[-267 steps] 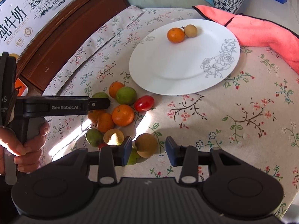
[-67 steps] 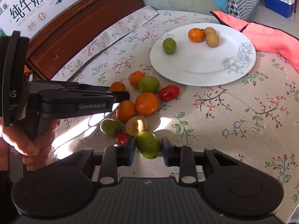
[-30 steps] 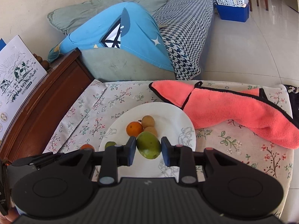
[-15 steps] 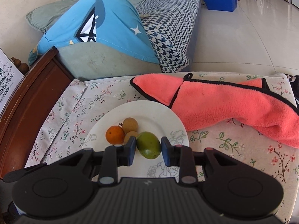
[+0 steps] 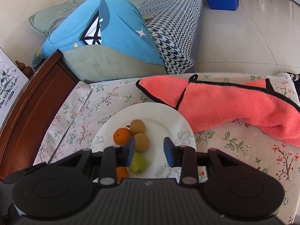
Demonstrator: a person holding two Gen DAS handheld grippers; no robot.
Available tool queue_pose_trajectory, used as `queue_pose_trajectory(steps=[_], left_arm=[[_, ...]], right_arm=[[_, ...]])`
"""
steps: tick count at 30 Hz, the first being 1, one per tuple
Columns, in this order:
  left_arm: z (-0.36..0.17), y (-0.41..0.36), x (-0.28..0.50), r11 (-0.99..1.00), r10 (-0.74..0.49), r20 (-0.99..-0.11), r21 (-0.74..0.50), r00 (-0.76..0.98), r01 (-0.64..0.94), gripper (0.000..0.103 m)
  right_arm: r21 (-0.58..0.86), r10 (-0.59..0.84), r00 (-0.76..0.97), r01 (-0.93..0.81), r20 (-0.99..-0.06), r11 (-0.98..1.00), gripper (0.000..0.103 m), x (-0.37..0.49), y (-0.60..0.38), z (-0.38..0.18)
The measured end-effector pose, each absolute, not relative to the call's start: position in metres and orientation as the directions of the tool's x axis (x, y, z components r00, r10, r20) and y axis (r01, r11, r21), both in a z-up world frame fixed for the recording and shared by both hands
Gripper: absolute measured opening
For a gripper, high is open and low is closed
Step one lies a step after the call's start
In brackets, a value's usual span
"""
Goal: Organize fruits
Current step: 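Set the orange on the plate with left tool while right tool sets the lime, then move both open tools back to the fruit pile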
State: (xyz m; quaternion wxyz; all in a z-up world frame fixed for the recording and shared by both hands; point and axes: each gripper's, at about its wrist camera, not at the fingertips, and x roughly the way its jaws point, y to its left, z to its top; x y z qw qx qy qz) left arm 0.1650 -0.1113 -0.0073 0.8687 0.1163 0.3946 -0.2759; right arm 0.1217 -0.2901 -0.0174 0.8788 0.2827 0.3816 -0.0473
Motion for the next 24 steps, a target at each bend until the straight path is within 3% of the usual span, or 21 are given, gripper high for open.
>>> queue_pose_trajectory(steps=[8,12,24], left_arm=[[0.009,-0.088,0.160,0.860,-0.353,-0.757,-0.031,0.550,0.509,0.055],[0.013,-0.074,0.152,0.872,-0.323,-0.758,-0.005,0.567,0.490,0.063],[0.016,-0.029,0.134,0.887,-0.302,-0.767,-0.009,0.566,0.462,0.063]], right_arm=[[0.442,0.149,0.706,0.251,-0.692,0.861,0.037,0.110,-0.280,-0.006],[0.437,0.163,0.710,0.221,-0.685,0.872,0.039,0.100,-0.273,0.000],[0.433,0.240,0.687,0.120,-0.686,0.894,0.041,0.072,-0.248,0.005]])
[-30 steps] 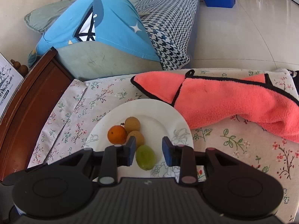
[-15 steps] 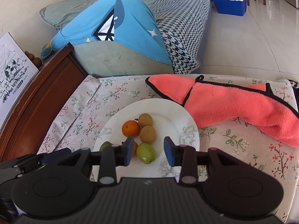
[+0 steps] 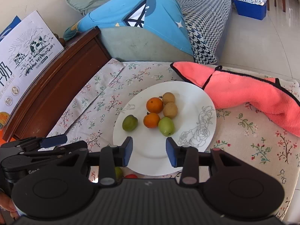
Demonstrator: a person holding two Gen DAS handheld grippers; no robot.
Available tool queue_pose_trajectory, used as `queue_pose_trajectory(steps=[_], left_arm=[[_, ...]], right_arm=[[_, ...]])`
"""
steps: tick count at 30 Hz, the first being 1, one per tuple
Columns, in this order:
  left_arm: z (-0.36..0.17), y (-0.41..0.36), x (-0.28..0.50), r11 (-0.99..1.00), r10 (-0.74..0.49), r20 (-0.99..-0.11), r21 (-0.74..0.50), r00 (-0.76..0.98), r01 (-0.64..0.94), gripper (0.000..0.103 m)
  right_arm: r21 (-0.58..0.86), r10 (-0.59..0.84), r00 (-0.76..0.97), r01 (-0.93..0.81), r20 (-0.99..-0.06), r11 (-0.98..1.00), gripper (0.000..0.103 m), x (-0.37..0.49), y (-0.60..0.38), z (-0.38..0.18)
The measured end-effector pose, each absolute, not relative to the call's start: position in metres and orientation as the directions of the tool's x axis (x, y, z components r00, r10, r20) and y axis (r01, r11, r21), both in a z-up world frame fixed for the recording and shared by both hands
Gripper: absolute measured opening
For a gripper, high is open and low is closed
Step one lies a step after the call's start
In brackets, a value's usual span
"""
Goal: Organize fruits
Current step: 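Move both open tools back to the fruit pile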
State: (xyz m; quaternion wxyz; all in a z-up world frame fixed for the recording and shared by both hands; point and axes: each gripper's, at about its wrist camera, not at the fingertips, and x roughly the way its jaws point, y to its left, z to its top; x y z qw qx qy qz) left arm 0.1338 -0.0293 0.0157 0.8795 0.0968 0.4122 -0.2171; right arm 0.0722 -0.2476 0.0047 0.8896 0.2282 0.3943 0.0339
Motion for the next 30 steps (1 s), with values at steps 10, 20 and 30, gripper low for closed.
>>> queue_pose_trajectory(steps=[10,20,30], left_arm=[[0.001,-0.012,0.109,0.854,-0.317,-0.795,-0.001,0.518,0.520,0.063],[-0.012,-0.005,0.077,0.774,-0.337,-0.818,0.040,0.466,0.632,0.063],[-0.023,0.001,0.055,0.678,-0.379,-0.833,0.048,0.404,0.734,0.063]], right_arm=[[0.431,0.326,0.633,0.014,-0.702,0.902,0.041,0.041,-0.217,-0.001],[0.433,0.399,0.562,-0.081,-0.724,0.898,0.041,0.025,-0.185,-0.015],[0.434,0.433,0.514,-0.125,-0.741,0.892,0.041,0.029,-0.162,-0.023]])
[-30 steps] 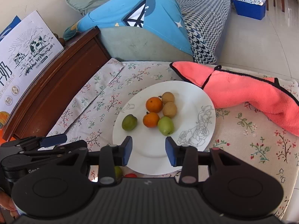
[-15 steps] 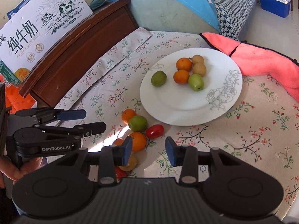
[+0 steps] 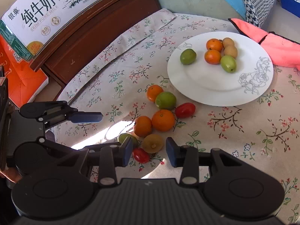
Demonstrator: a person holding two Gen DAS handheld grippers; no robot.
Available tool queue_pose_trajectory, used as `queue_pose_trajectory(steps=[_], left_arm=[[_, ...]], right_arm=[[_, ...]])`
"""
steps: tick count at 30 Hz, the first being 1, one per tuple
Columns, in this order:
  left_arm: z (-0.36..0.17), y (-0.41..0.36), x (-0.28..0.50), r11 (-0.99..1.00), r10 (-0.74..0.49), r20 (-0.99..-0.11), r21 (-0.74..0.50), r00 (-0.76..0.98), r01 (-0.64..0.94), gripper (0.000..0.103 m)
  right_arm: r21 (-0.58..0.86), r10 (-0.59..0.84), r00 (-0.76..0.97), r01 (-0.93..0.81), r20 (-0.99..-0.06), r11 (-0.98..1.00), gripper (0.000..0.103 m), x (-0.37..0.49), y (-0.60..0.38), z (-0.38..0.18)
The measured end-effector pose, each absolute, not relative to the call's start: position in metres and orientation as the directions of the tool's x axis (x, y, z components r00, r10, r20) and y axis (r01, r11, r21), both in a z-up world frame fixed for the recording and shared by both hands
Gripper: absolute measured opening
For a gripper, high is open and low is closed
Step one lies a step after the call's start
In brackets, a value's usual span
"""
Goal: Organize fruits
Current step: 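Move both open tools back to the fruit pile, then grasp a green mango with the left tool while the right tool grasps a brown kiwi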
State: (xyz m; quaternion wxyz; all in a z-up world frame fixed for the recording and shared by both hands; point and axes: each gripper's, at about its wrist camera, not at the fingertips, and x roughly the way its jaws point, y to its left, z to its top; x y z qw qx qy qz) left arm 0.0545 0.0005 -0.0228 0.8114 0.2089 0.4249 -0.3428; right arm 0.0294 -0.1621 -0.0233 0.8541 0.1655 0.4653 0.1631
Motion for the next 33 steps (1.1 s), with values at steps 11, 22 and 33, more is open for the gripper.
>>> queue_pose_trajectory(steps=[11,22,33], left_arm=[[-0.039,-0.009,0.053,0.631,-0.377,-0.849,0.057,0.370,0.774,0.061],[-0.046,-0.011,0.059,0.634,-0.387,-0.852,0.032,0.353,0.772,0.052],[-0.044,-0.012,0.059,0.633,-0.408,-0.851,-0.003,0.330,0.774,0.032]], right_arm=[[0.390,0.399,0.496,-0.127,-0.771,0.912,0.041,0.036,-0.147,-0.031],[0.370,0.367,0.490,-0.095,-0.791,0.924,0.041,0.042,-0.147,-0.040],[0.371,0.369,0.498,-0.099,-0.785,0.923,0.029,0.043,-0.148,-0.041]])
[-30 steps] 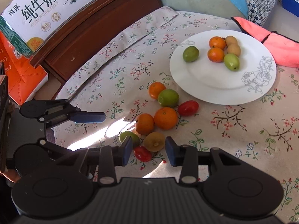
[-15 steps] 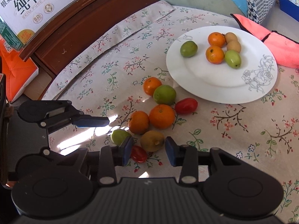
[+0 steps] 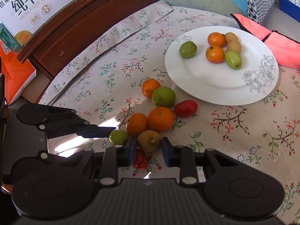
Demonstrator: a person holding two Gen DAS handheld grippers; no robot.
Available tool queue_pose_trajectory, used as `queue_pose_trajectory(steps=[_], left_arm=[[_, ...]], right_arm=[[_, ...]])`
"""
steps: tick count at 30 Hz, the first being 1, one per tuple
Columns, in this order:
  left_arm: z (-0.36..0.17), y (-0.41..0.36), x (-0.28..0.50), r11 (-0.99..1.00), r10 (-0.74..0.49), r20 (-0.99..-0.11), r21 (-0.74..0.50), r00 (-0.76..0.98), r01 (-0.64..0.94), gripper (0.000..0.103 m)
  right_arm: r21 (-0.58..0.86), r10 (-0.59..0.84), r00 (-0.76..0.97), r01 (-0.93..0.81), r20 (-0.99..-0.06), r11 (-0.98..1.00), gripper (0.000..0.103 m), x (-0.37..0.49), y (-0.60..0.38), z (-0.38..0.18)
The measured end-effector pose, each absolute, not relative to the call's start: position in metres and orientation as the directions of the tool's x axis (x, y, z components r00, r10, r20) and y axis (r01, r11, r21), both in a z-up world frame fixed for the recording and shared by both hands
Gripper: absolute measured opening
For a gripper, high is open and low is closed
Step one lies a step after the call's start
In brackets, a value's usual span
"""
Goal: Organize fruits
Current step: 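Grasp a green mango with the left tool while the right tool grasps a brown kiwi, then set the mango on the plate with left tool while right tool sets the kiwi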
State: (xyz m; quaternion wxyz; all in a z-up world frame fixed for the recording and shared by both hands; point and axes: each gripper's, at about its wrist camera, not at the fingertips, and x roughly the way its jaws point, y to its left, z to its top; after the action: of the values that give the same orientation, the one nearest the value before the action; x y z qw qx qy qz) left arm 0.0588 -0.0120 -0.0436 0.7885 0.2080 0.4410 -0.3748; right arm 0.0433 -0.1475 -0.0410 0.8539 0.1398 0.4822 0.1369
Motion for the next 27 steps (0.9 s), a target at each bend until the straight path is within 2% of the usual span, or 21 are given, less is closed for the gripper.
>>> queue_pose_trajectory(steps=[18,27], left_arm=[[-0.018,-0.006,0.063,0.665,-0.435,-0.815,-0.004,0.383,0.747,0.032],[0.003,-0.004,0.076,0.716,-0.454,-0.772,-0.018,0.445,0.698,0.032]], right_arm=[[0.378,0.375,0.546,-0.112,-0.749,0.919,0.029,0.038,-0.157,-0.022],[0.399,0.354,0.627,-0.075,-0.694,0.914,0.029,0.038,-0.182,0.004]])
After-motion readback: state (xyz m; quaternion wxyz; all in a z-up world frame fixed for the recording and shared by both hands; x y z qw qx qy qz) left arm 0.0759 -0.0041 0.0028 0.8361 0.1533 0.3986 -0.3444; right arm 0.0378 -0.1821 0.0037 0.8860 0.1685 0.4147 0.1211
